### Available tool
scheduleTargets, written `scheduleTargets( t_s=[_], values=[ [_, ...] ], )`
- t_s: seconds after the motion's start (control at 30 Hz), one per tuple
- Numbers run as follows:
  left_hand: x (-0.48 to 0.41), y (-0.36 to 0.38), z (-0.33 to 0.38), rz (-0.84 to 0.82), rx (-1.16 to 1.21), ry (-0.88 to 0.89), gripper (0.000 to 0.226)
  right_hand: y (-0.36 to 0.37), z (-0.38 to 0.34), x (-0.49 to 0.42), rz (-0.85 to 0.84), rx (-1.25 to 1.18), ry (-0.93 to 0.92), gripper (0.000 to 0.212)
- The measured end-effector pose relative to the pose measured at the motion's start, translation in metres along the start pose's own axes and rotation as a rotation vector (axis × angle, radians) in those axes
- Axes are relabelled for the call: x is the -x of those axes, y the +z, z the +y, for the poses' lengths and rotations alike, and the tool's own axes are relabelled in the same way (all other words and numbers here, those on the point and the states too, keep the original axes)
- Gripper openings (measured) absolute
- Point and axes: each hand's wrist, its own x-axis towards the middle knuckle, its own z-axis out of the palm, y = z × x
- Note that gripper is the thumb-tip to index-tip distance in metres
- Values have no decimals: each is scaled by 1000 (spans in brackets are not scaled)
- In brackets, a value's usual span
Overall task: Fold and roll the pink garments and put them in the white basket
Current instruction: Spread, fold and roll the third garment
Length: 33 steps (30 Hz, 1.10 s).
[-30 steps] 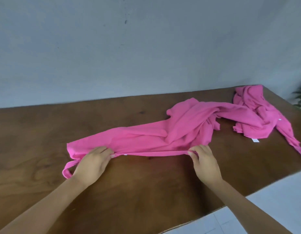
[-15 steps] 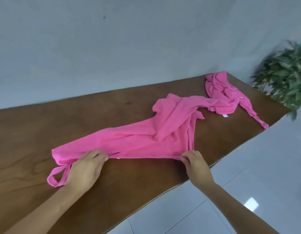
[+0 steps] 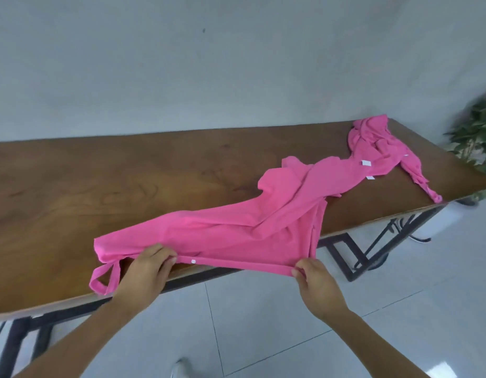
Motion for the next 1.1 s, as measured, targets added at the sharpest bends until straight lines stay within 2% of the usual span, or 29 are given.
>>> scheduleTargets(
  t_s=[0.13,0.27,0.57,0.8,0.93,1.03,1.1],
  values=[
    [52,-6,22,15,-9,-26,21,4,7,39,30,80,-119,25],
    [101,-14,43,-19,29,-64,26,8,9,73,63,157,-218,20],
    [172,-46,49,-11,27,-101,31,11,-23,127,-4,137,-246,23],
    [219,-105,9,-6,11,-167,19,27,-99,156,-115,99,-169,27],
    [255,-150,-24,-22,14,-216,13,46,-158,175,-118,96,-156,44],
    [284,-181,-54,-27,3,-276,16,59,-205,185,-143,189,-191,62],
    [301,-200,-72,-34,-11,-314,22,65,-237,192,-177,224,-192,61]
  ],
)
